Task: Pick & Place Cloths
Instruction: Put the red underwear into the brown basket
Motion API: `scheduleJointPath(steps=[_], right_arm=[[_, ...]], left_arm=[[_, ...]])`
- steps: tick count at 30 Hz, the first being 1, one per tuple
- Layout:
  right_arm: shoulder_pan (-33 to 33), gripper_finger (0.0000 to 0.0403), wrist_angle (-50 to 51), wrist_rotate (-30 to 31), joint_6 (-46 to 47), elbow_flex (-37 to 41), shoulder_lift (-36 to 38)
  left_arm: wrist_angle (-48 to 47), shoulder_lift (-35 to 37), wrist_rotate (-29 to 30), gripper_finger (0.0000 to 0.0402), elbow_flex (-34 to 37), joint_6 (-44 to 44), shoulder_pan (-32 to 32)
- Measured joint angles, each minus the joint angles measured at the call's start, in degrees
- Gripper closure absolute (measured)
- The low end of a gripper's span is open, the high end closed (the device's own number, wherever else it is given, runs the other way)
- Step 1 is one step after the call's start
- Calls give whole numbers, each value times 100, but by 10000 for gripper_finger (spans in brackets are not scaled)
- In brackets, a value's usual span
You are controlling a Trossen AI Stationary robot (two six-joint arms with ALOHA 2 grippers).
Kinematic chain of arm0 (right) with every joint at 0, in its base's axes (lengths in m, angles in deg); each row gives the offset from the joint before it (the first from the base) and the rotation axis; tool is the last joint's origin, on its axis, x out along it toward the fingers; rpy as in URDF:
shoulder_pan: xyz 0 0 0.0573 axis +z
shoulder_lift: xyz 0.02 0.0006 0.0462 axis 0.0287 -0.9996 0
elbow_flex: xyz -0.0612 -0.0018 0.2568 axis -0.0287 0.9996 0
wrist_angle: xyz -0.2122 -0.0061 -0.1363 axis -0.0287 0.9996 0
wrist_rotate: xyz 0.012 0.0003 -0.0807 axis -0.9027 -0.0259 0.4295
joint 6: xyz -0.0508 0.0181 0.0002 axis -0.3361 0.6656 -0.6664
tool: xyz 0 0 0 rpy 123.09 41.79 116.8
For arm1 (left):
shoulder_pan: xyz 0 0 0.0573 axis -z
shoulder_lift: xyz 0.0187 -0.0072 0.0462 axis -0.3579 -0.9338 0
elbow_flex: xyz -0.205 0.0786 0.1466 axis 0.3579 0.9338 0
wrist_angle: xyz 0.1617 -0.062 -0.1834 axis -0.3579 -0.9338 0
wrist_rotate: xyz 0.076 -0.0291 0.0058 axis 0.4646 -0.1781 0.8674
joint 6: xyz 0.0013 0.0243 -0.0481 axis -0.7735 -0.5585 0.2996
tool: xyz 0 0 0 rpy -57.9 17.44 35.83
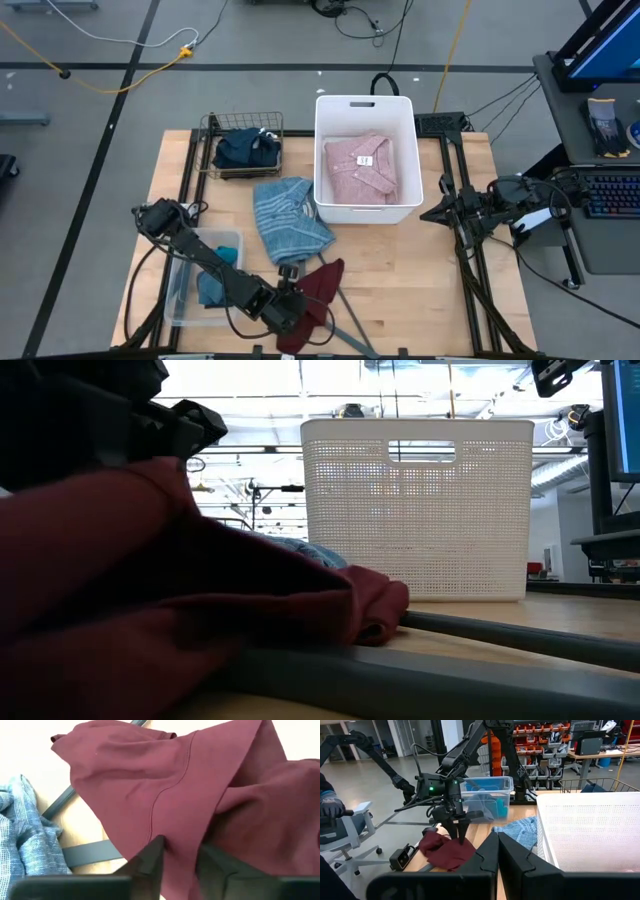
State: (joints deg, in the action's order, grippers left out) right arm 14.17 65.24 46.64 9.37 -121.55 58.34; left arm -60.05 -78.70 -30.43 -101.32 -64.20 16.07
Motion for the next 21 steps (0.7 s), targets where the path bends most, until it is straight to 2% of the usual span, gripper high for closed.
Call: scheduleJointPath(steps=[4,7,15,21], right_arm=[[0,403,0,0,0,0,0],[0,403,1,-1,52,0,0],[0,403,4,-4,103,0,0],[0,403,7,-2,92,0,0]], left_arm=[[-14,-74,-49,357,2,-5,-14],[-19,-129,-296,392,2,0,-57],[-118,-79,-468,395,2,-8,-99],[-530,480,-428,398,8,5,-250]])
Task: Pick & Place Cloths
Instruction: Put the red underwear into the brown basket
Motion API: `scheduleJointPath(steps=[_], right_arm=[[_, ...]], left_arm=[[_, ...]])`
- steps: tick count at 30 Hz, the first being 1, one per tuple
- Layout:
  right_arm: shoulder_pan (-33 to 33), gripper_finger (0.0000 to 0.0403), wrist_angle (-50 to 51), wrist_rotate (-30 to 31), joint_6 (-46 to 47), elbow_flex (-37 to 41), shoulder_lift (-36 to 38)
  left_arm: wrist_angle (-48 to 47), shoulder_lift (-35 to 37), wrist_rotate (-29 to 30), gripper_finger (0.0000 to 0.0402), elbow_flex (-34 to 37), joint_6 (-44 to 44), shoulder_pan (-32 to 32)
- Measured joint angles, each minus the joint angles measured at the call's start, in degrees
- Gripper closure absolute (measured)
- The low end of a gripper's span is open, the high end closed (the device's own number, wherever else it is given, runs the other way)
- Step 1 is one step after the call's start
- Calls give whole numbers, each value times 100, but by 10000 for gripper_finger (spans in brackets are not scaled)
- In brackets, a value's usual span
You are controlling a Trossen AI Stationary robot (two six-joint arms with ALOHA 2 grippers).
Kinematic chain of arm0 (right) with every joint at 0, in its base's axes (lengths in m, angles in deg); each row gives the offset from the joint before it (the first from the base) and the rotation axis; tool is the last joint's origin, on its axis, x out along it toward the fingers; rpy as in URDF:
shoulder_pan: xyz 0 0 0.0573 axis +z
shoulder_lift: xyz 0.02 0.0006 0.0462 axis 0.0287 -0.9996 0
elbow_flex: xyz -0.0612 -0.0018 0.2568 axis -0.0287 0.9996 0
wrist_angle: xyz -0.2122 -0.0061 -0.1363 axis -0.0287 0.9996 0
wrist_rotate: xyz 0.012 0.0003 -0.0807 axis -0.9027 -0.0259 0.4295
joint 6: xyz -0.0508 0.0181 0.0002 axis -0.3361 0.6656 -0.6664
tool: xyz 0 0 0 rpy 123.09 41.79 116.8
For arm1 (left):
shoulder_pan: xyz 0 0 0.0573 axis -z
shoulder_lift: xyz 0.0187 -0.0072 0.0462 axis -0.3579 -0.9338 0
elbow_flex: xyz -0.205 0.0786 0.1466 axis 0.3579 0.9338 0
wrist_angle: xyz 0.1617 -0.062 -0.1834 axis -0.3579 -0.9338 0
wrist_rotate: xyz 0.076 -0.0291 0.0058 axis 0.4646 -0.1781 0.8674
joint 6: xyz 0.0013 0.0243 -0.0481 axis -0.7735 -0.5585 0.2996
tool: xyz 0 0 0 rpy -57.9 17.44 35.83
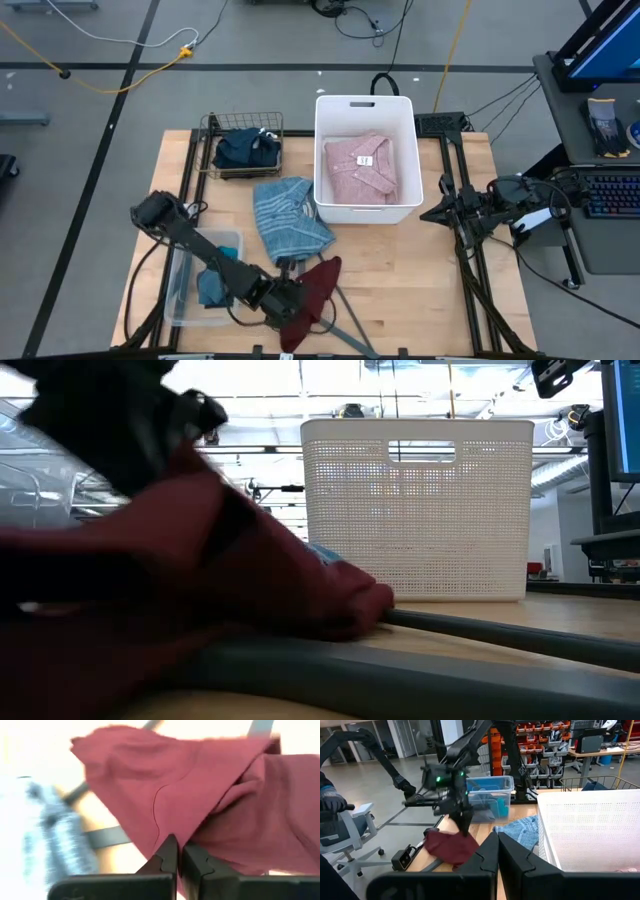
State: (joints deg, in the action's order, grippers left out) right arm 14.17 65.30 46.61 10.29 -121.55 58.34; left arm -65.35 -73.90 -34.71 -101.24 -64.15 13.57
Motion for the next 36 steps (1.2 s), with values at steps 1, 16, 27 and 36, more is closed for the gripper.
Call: scheduleJointPath(steps=[1,16,27,36], right_arm=[[0,403,-2,0,2,0,2],[2,403,-1,0,-31,0,2],[2,403,-4,2,-148,0,2],[4,403,-4,2,-202,0,2]], left_arm=[[-53,125,5,399,0,1,-46],[-34,2768,1928,400,-2,258,-340],[1824,4384,2929,401,-2,-1670,-340],[3634,5179,1215,401,-2,-3032,-340]])
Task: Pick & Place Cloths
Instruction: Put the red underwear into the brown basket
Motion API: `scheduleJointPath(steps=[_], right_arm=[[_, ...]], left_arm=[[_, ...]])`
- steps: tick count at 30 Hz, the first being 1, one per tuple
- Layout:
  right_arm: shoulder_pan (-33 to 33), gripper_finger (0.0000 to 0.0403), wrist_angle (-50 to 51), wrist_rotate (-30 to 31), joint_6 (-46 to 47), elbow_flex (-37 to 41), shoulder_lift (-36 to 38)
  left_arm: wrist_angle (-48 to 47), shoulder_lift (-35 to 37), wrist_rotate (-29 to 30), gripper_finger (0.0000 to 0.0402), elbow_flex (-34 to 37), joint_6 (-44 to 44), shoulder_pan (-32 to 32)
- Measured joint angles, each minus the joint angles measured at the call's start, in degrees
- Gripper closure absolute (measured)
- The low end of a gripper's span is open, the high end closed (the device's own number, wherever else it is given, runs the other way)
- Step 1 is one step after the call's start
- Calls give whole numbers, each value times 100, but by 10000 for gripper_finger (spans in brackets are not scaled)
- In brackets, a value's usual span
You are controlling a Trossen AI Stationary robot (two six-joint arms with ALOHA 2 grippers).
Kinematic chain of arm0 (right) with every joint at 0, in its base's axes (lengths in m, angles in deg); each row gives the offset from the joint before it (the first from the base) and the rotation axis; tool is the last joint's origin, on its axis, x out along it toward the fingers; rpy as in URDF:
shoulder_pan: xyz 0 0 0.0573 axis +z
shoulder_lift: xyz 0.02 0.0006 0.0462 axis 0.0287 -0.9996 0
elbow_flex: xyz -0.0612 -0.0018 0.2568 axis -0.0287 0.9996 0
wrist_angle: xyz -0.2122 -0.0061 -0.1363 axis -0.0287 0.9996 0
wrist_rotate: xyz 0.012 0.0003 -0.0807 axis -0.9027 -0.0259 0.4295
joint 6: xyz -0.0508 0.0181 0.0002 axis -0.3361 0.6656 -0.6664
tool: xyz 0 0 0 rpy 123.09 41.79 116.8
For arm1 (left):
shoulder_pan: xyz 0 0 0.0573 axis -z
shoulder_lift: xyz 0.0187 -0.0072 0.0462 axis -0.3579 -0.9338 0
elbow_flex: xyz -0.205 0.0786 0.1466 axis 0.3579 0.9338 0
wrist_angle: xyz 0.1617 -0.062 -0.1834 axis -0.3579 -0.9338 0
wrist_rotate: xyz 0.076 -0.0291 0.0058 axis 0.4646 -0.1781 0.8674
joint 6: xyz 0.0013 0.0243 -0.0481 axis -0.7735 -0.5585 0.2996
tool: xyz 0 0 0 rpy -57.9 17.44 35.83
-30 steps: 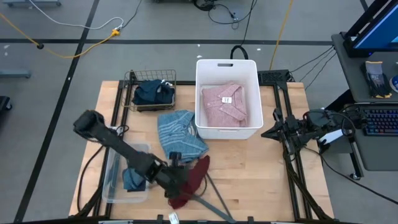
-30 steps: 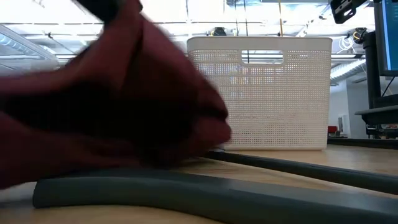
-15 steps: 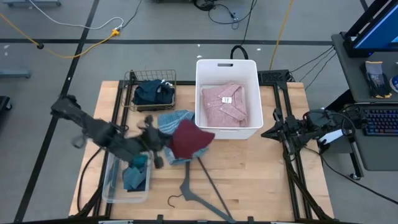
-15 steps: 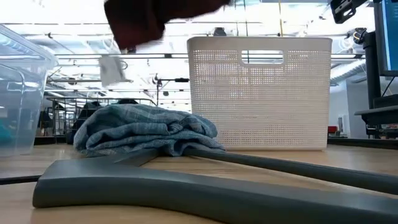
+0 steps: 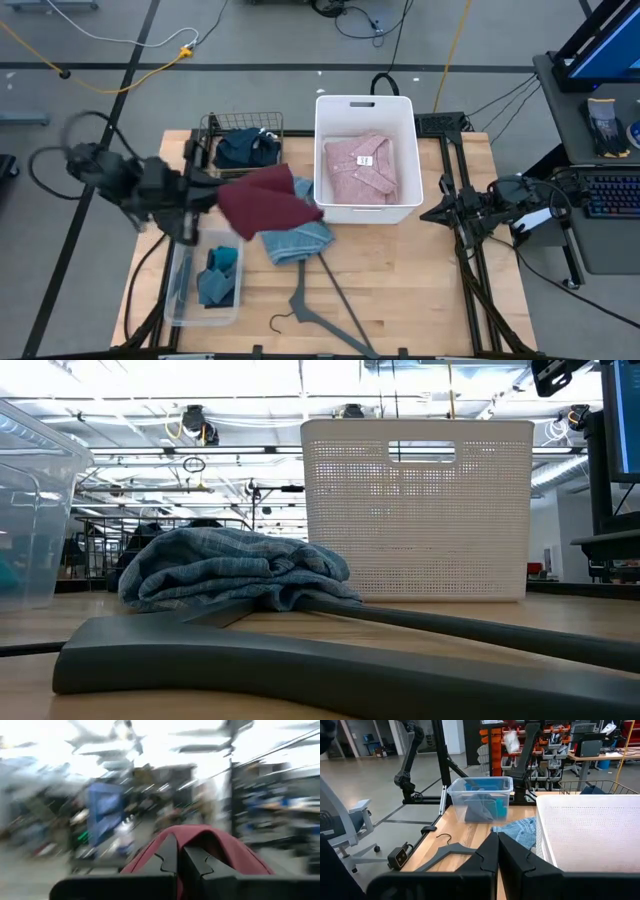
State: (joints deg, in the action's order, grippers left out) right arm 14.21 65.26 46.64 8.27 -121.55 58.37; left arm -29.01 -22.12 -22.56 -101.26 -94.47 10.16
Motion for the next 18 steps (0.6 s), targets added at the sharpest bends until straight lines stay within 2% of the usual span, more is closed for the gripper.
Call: scheduleJointPath(steps=[4,8,18], right_arm=[[-1,403,2,2,-119,0,0],[-2,403,2,11,-134,0,0],[-1,403,-3,20,-124,0,0]], left_arm=[[209,177,-1432,401,-4,-304,1],[208,187,-2288,401,-4,-339,0],[104,109,-2397,401,-4,-402,0]])
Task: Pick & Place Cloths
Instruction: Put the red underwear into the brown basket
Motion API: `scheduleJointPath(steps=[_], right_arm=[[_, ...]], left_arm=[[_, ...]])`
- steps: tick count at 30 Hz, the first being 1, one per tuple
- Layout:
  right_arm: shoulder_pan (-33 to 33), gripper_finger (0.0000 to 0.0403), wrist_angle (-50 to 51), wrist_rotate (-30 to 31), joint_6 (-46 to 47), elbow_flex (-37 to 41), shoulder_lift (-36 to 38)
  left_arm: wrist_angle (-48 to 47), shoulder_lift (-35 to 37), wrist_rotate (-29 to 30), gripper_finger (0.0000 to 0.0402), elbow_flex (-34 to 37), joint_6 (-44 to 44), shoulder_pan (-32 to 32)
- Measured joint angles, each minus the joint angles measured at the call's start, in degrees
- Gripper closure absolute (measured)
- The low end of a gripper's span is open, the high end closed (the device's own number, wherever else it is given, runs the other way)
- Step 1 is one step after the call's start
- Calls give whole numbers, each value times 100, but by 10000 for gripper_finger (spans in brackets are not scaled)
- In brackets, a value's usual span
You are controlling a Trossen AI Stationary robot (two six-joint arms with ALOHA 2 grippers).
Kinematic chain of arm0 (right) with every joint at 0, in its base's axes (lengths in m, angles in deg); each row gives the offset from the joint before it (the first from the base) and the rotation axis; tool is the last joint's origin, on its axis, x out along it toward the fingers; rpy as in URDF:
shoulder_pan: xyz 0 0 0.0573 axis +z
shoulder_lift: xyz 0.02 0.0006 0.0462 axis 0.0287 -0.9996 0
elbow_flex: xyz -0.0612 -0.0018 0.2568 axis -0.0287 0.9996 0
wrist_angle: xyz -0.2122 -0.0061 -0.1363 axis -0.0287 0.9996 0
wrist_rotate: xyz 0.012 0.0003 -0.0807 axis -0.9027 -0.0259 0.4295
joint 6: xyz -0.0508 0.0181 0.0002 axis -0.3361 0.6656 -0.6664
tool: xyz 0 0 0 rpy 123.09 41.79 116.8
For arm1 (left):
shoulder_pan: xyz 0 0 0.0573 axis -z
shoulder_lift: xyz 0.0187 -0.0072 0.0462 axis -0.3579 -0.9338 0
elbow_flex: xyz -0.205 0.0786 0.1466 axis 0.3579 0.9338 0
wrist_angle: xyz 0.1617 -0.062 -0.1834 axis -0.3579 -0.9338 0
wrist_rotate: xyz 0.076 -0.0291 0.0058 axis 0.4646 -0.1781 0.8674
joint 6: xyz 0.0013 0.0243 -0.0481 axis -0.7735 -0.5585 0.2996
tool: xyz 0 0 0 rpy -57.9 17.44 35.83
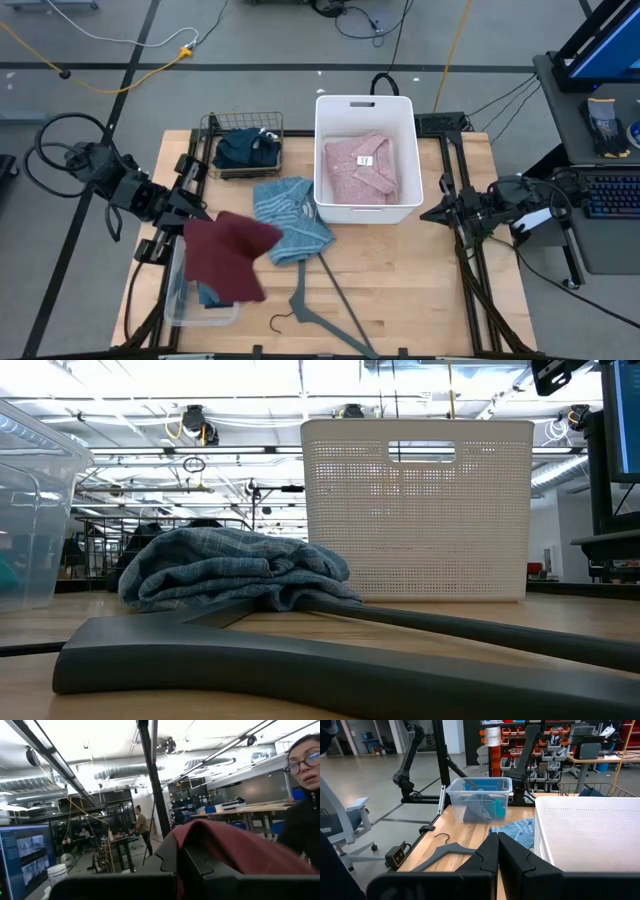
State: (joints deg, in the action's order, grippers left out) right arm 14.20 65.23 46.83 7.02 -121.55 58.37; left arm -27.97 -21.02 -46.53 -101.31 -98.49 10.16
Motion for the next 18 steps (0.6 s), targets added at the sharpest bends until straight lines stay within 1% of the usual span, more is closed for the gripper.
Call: scheduleJointPath(steps=[1,2,3,4,6,10,12,14,15,18], right_arm=[[-1,403,-1,0,21,0,0],[-1,403,1,2,21,0,0],[-1,403,-1,2,25,0,0],[0,403,0,2,28,0,0],[-1,403,-1,2,32,0,0],[1,403,-2,2,34,0,0],[0,403,-1,3,36,0,-2],[1,403,-6,4,87,0,0],[0,403,-2,6,129,0,0],[0,403,-3,6,187,0,-1]], left_arm=[[-12,0,54,401,0,6,2],[-11,0,267,401,0,49,2],[-8,0,644,401,0,112,4],[-16,0,1157,401,0,203,4],[-103,2,2428,401,0,442,0],[-325,-26,5432,401,0,933,-98],[-453,-35,6574,401,0,1024,-190],[-420,-42,7347,401,0,1027,-272],[-365,-39,7635,401,0,976,-328],[-118,-31,8186,401,0,568,-583]])
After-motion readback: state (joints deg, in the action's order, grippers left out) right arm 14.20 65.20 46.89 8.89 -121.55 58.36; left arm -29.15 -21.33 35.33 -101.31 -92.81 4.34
